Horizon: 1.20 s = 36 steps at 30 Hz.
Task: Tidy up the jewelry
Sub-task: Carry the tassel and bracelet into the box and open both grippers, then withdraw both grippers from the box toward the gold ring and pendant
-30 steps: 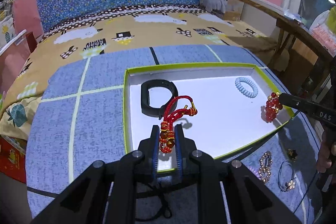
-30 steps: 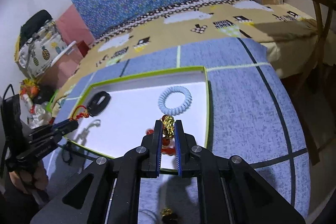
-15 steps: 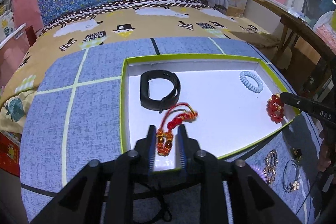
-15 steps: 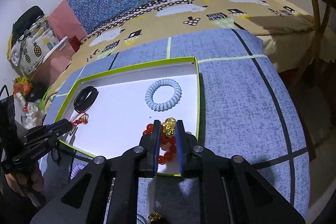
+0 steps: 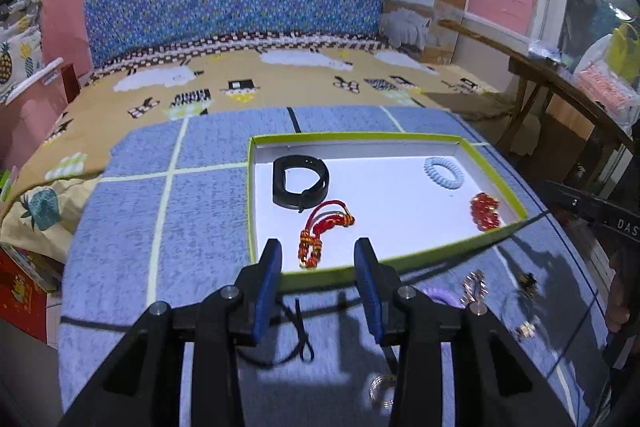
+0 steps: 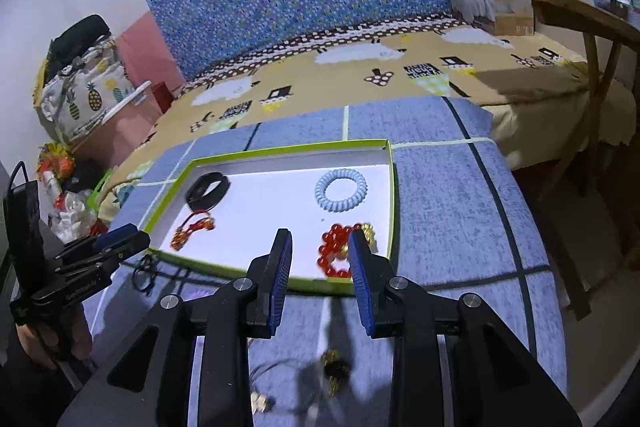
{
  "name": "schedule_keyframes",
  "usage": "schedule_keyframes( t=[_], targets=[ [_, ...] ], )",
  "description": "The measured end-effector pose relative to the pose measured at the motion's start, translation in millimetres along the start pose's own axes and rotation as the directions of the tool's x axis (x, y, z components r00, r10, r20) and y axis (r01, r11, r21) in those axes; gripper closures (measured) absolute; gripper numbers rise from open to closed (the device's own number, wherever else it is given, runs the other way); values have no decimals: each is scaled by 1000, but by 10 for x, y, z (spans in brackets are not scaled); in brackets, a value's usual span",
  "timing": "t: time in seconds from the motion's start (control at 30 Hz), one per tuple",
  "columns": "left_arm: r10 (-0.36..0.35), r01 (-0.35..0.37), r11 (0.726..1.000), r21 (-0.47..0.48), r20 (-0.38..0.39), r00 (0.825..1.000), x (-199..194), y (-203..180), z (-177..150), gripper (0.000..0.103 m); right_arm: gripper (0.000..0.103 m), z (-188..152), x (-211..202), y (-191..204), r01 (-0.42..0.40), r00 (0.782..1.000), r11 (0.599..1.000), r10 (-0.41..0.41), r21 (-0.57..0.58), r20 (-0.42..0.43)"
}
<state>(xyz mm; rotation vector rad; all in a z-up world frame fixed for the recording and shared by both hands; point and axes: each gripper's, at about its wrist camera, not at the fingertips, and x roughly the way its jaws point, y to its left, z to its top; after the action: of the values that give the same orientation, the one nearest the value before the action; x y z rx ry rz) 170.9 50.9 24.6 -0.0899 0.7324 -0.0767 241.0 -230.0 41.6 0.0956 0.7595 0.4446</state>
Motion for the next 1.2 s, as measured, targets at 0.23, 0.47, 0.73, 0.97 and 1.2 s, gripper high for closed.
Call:
schedule_keyframes(
  t=[0.23,0.47,0.73,0.97,1.2],
  targets=[
    [-2,2,1000,-12,55,998,-392,9,-159,64,73,-245,-319,95,-8,1000,1000,8,-1,25],
    [11,-10,1000,-6,76,997,-641,-27,-400,64,73,-520,-584,164,11,998,1000,-10,-7,59],
    [-2,3,1000,-10,89,996,-872,-49,-644,64,73,-747,-802,164,49,997,999,-47,-24,65],
    [0,1,1000,-17,93,996,-975,-15,-727,64,73,-825,-818,112,54,997,999,-53,-5,57],
    [-6,7,1000,-16,83,997,-955,-14,-744,64,73,-857,-758,65,55,998,998,-55,6,37]
  ],
)
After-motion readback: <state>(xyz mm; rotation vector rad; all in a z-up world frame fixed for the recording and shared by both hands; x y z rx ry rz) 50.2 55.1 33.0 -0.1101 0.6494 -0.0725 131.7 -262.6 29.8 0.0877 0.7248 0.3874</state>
